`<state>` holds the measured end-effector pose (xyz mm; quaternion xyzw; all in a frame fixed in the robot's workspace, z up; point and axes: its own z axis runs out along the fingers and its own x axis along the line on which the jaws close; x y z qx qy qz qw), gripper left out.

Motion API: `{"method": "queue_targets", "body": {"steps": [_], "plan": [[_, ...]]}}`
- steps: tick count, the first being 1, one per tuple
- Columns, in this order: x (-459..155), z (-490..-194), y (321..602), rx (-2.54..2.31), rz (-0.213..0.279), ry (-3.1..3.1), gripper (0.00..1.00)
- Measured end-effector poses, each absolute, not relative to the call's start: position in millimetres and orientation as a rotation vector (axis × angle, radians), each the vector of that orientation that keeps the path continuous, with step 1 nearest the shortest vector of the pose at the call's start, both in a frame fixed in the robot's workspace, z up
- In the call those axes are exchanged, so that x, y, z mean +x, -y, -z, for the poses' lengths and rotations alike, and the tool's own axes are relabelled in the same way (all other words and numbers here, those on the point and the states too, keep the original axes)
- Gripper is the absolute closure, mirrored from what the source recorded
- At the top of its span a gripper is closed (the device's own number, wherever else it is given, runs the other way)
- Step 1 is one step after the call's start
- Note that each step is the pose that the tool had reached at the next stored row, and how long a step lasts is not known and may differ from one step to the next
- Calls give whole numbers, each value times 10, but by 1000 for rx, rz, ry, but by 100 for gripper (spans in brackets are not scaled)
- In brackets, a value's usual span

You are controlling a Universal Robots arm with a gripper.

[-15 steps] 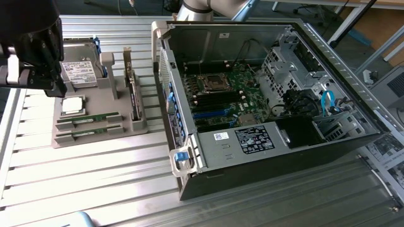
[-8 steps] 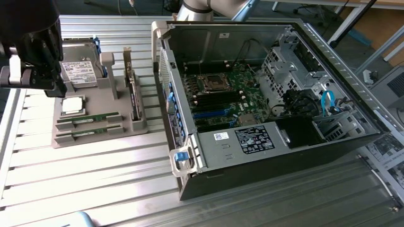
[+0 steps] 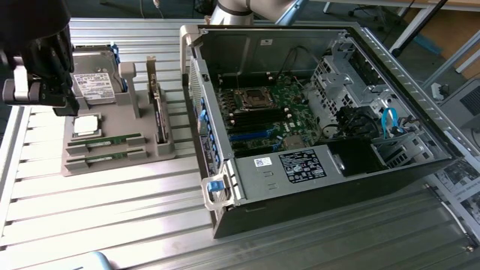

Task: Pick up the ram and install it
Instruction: 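Pick up the ram and move it above insertion slot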

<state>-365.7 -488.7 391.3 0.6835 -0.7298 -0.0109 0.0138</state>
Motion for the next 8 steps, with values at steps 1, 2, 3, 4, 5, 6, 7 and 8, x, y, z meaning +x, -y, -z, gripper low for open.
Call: {"method": "queue_targets", "body": {"steps": [1,2,3,4,5,6,7,8], "plan": [[-3657,-3913,4887,2138,34,2264,89],[-3657,-3913,4887,2142,34,2259,89],[-3657,-3913,4887,2146,33,2256,89],[-3657,-3913,4887,2146,33,2256,89],[-3657,-3913,4887,2146,33,2256,89],[-3657,-3913,4887,2146,33,2256,89],[-3657,-3913,4887,2146,33,2256,89],[-3657,-3913,4887,2146,33,2256,89]]}}
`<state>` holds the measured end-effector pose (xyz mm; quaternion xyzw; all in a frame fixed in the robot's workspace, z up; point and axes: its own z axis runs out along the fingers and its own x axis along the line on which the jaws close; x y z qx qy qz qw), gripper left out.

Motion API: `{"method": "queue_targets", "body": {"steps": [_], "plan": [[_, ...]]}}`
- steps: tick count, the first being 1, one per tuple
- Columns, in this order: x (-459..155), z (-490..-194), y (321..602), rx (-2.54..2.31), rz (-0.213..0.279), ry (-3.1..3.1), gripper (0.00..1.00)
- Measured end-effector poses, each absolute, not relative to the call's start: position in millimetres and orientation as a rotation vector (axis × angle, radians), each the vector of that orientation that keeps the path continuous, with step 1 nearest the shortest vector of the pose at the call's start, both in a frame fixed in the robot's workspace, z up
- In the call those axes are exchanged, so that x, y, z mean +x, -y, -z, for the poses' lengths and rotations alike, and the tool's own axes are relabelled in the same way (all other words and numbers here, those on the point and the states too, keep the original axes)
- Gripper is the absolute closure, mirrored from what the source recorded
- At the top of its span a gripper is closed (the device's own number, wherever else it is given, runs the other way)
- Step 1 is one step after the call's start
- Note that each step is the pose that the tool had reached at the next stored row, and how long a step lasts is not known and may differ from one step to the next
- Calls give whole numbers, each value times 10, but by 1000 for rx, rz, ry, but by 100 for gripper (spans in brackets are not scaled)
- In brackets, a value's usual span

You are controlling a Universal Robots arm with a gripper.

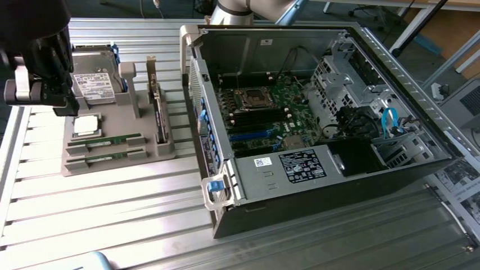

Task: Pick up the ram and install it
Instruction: 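Pick up the ram and move it above insertion slot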

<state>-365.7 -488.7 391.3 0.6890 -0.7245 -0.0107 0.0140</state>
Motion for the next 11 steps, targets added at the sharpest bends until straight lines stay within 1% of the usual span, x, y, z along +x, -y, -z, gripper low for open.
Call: {"method": "queue_targets", "body": {"steps": [2,5,6,7,11], "plan": [[-3657,-3913,4887,2146,33,2256,89],[-3657,-3913,4887,2146,33,2256,71],[-3657,-3913,4887,2146,33,2256,71],[-3657,-3913,4887,2146,33,2256,64],[-3657,-3913,4887,2146,33,2256,64]]}}
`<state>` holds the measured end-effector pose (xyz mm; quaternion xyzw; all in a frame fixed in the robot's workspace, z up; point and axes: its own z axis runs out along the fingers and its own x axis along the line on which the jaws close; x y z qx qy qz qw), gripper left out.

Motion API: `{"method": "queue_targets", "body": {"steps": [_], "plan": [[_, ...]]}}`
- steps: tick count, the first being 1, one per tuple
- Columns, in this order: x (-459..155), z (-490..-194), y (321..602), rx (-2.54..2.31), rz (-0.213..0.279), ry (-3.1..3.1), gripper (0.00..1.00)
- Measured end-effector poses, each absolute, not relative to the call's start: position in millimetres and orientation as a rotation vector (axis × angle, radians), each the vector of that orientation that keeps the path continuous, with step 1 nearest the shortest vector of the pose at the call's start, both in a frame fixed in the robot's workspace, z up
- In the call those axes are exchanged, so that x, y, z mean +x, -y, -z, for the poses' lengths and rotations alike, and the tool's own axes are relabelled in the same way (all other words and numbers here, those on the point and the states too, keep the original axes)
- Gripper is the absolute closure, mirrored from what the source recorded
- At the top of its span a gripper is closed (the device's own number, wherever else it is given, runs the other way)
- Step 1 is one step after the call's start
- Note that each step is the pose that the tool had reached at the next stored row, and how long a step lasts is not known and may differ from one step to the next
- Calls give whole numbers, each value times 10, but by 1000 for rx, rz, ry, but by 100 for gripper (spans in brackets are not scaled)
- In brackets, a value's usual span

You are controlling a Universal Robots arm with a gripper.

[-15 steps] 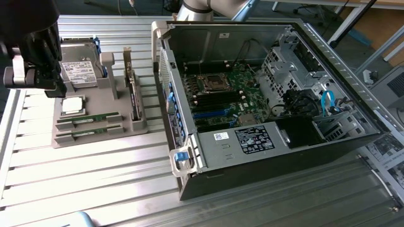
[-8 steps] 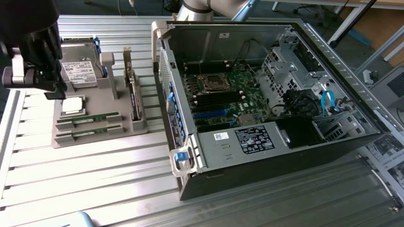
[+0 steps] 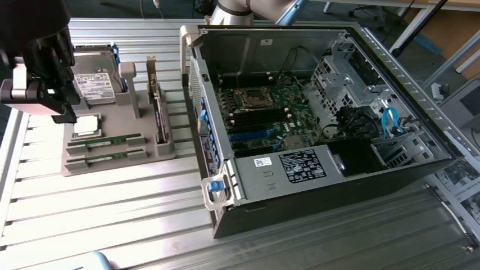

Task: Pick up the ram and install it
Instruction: 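Pick up the ram and move it above insertion slot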

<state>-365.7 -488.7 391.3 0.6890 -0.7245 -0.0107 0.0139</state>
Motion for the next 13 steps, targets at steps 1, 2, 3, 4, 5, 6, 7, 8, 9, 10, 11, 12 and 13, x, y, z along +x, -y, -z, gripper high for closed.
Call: {"method": "queue_targets", "body": {"steps": [1,2,3,4,5,6,7,8,9,10,11,12,13], "plan": [[-3657,-3913,4887,2146,33,2256,64],[-3657,-3912,4887,2146,33,2256,64],[-3657,-3910,4887,2146,33,2256,64],[-3657,-3909,4887,2146,33,2256,64],[-3657,-3907,4887,2146,33,2256,64],[-3657,-3904,4887,2146,33,2256,64],[-3657,-3901,4887,2146,33,2256,64],[-3657,-3900,4887,2146,33,2256,64],[-3657,-3897,4887,2146,33,2256,64],[-3657,-3894,4887,2146,33,2256,64],[-3657,-3889,4887,2146,33,2256,64],[-3657,-3887,4887,2146,33,2256,64],[-3657,-3884,4887,2146,33,2256,64]]}}
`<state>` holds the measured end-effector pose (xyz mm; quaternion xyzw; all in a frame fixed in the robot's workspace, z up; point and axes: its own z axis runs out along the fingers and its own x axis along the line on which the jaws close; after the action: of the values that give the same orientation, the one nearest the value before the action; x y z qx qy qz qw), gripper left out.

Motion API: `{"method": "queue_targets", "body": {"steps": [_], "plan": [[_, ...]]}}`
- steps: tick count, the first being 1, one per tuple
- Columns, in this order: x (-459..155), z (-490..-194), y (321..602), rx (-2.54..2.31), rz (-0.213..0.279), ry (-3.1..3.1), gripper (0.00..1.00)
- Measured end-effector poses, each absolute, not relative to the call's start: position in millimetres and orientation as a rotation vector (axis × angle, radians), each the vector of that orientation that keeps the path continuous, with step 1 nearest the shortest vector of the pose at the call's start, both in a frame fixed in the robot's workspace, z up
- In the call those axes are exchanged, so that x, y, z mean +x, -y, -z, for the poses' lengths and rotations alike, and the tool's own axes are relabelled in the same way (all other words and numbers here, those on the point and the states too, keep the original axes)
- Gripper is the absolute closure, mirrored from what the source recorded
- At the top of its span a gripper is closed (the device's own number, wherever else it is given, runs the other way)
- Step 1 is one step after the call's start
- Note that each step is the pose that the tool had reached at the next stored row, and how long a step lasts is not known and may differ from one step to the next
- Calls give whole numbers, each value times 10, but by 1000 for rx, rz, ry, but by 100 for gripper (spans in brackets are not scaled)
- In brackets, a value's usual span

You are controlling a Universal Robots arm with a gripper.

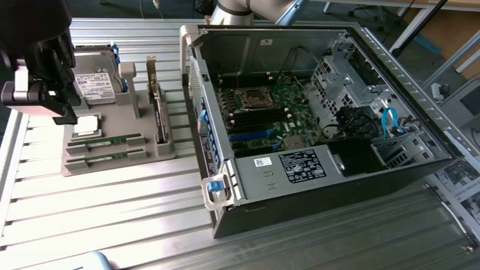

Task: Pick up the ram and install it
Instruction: 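Pick up the ram and move it above insertion slot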

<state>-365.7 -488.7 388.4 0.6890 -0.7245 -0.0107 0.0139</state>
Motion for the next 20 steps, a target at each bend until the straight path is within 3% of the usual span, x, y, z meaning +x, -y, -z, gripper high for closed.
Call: {"method": "queue_targets", "body": {"steps": [20], "plan": [[-3655,-3746,4887,2146,34,2256,64]]}}
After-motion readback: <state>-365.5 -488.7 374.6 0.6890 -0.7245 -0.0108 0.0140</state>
